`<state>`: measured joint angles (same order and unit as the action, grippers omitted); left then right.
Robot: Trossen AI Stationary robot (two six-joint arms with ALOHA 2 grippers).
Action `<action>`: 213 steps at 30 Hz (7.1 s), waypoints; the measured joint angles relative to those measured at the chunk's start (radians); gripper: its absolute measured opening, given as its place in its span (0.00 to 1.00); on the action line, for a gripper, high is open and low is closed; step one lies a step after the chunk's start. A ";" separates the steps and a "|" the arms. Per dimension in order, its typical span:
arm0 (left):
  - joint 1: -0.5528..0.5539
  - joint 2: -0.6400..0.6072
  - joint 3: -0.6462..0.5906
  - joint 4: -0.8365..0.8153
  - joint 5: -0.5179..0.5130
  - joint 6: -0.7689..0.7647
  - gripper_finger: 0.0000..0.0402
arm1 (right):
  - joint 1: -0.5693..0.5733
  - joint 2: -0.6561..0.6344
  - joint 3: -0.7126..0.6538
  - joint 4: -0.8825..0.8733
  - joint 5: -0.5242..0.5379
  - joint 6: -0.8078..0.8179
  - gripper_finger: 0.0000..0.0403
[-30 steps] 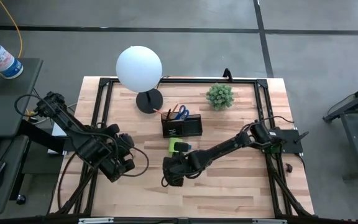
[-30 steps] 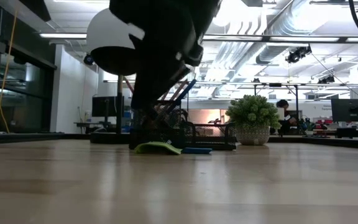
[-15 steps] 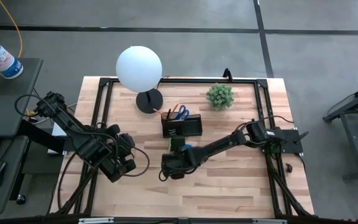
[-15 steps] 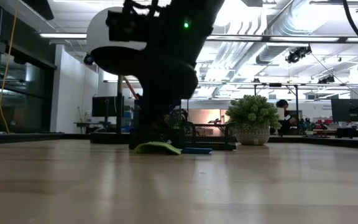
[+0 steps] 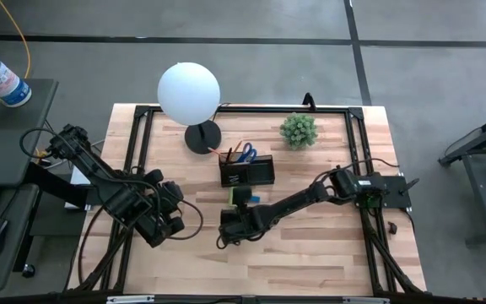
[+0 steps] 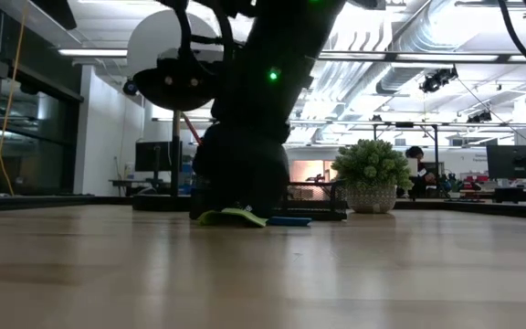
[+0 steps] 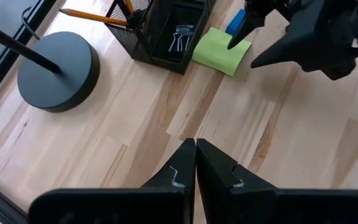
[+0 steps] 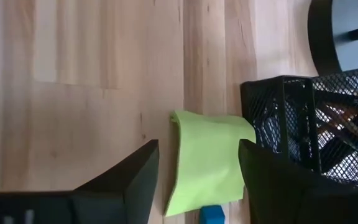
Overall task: Pick and place office supplies into organizer
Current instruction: Put the green sticky notes into the right side of the desk organizer
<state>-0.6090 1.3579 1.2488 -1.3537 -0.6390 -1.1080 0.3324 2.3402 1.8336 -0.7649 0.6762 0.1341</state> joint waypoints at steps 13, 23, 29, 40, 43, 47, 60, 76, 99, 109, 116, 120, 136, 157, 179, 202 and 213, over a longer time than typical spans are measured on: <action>0.000 0.000 0.000 0.003 0.003 -0.020 0.01 | -0.012 0.036 0.000 0.010 -0.016 -0.024 0.53; 0.000 0.000 0.000 0.023 0.002 -0.022 0.01 | -0.032 0.045 0.000 0.009 0.007 -0.002 0.45; 0.000 0.000 0.000 0.023 0.000 -0.023 0.01 | -0.039 0.050 0.002 0.011 -0.031 -0.003 0.40; 0.000 0.000 0.000 0.023 -0.001 -0.023 0.01 | -0.044 0.051 0.002 0.009 -0.138 -0.002 0.02; 0.000 0.000 0.000 0.023 0.000 -0.023 0.01 | -0.044 0.051 0.002 0.008 -0.135 0.005 0.02; 0.000 0.000 0.000 0.023 0.000 -0.023 0.01 | -0.039 0.058 0.047 -0.054 -0.132 0.000 0.01; 0.000 0.000 0.000 -0.009 0.013 -0.018 0.01 | -0.036 0.058 0.430 -0.460 -0.131 0.106 0.00; -0.001 0.000 0.000 -0.061 0.021 -0.022 0.01 | -0.094 -0.123 0.452 -0.739 -0.292 0.148 0.00; -0.108 0.000 0.000 -0.150 0.045 -0.148 0.01 | -0.323 -0.211 0.452 -0.774 -0.520 0.066 0.00; -0.114 0.000 0.000 -0.162 0.046 -0.164 0.01 | -0.342 -0.288 0.400 -0.772 -0.504 0.099 0.00; -0.113 0.000 0.000 -0.168 0.045 -0.172 0.01 | -0.336 -0.487 0.012 -0.522 -0.512 0.211 0.00; -0.111 0.000 0.000 -0.167 0.022 -0.172 0.01 | -0.335 -0.602 -0.211 -0.250 -0.503 0.337 0.00; -0.111 0.000 0.000 -0.163 0.006 -0.186 0.01 | -0.297 -0.746 -0.651 0.136 -0.393 0.727 0.00; -0.111 0.000 0.000 -0.144 0.021 -0.232 0.01 | -0.313 -0.766 -0.864 0.410 -0.233 1.399 0.00; -0.111 0.000 0.000 -0.136 -0.002 -0.229 0.01 | -0.341 -0.689 -0.867 0.478 -0.270 1.600 0.00; -0.111 0.000 0.000 -0.132 -0.002 -0.229 0.01 | -0.346 -0.642 -0.866 0.564 -0.255 1.642 0.00; -0.111 0.000 0.000 -0.132 -0.002 -0.229 0.01 | -0.346 -0.642 -0.866 0.564 -0.256 1.598 0.06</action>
<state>-0.7204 1.3579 1.2488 -1.4853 -0.6407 -1.3372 -0.0135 1.6981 0.9672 -0.2008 0.4198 1.7321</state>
